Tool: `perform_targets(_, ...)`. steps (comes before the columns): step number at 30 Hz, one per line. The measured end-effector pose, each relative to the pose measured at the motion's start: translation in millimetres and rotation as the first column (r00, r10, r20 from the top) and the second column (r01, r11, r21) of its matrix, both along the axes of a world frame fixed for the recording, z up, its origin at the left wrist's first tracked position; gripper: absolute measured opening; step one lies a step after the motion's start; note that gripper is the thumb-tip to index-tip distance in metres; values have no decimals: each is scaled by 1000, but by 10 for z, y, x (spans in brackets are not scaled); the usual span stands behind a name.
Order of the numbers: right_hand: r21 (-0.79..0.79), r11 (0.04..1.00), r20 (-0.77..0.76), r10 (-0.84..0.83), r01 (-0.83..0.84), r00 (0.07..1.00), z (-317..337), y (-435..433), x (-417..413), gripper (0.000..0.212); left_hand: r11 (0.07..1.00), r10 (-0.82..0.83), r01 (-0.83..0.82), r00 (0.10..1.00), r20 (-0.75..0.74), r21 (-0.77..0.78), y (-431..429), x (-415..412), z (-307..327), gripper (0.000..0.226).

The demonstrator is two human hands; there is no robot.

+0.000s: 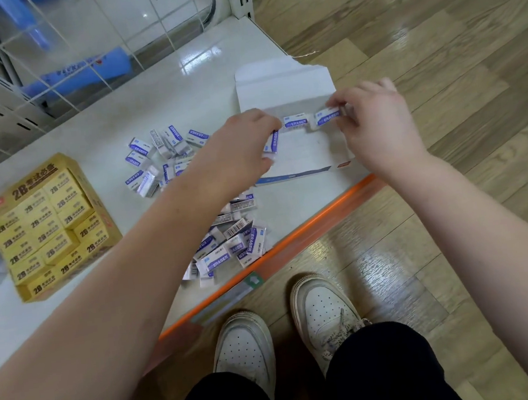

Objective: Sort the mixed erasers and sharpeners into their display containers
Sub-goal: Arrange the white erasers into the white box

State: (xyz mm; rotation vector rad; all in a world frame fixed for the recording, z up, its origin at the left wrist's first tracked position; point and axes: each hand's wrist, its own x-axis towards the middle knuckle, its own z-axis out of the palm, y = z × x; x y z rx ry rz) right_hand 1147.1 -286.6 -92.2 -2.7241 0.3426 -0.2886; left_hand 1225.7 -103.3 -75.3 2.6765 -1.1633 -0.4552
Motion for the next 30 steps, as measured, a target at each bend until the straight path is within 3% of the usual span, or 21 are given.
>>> perform_targets(6, 36, 999, -37, -7, 9, 999, -7, -1, -227, 24, 986, -128, 130, 991, -23, 102, 62, -157, 58, 50)
perform_targets(10, 5, 999, -48, -36, 36, 998, 38, 62, -170, 25, 987, -145, 147, 989, -40, 59, 102, -194, 56, 50)
perform_targets(15, -105, 990, -75, -103, 94, 992, 44, 123, -93, 27, 987, -156, 160, 983, 95, -31, 165, -206, -14, 48)
perform_targets(21, -228, 971, 0, -66, 65, 998, -39, 105, -116, 21, 988, -96, 90, 995, -41, -121, 180, -192, -52, 48)
perform_targets(25, -274, 961, -59, -62, 44, 996, -34, 105, -101, 19, 988, -65, 50, 993, -99, -149, 199, -205, -61, 48)
perform_targets(30, -192, 975, -105, -136, 114, 985, -22, 140, -77, 22, 979, -66, 45, 993, -102, -201, 208, -202, -79, 47)
